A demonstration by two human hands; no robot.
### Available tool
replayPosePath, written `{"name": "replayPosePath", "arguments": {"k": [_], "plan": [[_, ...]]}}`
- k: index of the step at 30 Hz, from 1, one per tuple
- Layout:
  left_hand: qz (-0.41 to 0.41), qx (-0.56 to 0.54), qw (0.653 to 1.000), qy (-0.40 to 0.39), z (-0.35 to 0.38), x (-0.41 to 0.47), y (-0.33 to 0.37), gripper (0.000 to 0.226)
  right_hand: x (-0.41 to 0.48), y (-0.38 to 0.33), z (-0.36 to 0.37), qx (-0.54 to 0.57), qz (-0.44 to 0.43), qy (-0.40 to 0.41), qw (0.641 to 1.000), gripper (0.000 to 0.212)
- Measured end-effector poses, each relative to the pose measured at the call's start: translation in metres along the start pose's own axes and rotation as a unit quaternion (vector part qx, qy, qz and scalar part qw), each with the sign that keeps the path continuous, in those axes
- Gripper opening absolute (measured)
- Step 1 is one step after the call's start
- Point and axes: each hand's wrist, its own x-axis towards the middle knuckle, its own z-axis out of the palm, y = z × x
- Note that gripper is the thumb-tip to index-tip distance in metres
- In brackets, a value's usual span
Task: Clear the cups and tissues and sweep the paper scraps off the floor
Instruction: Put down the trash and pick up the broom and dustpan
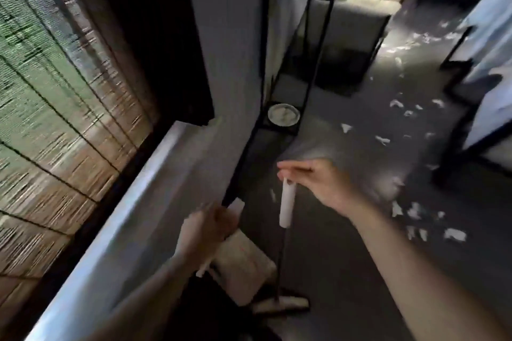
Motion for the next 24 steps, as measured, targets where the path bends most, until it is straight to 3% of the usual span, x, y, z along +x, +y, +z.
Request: {"name": "replayPosePath", "arguments": {"k": [5,9,13,17,19,22,24], "plan": [[0.045,-0.037,0.998,0.024,0.043,-0.011,0.049,0.031,-0.059,-0.011,-0.060,0.027,-0.026,0.113,0.993,0.018],[0.090,-0.069,0.993,-0.023,0.084,-0.025,0.067,0.026,-0.119,0.004,-0.088,0.053,-0.006,0.206,0.977,0.019],[0.111,-0.070,0.989,-0.060,0.122,-0.039,0.081,0.033,-0.164,0.033,-0.105,-0.065,0.044,0.275,0.958,0.008],[0.070,-0.086,0.989,-0.099,0.150,-0.055,0.082,0.022,-0.194,0.057,-0.119,-0.288,0.153,0.294,0.898,0.012],[0.034,-0.098,0.989,-0.102,0.159,-0.062,0.079,0.018,-0.205,0.063,-0.125,-0.348,0.251,0.247,0.869,0.023],[0.041,-0.093,0.991,-0.087,0.167,-0.066,0.079,0.019,-0.220,0.063,-0.135,-0.334,0.366,0.195,0.846,0.027],[0.048,-0.086,0.992,-0.082,0.170,-0.065,0.083,0.018,-0.226,0.055,-0.149,-0.295,0.366,0.242,0.849,0.020]]}}
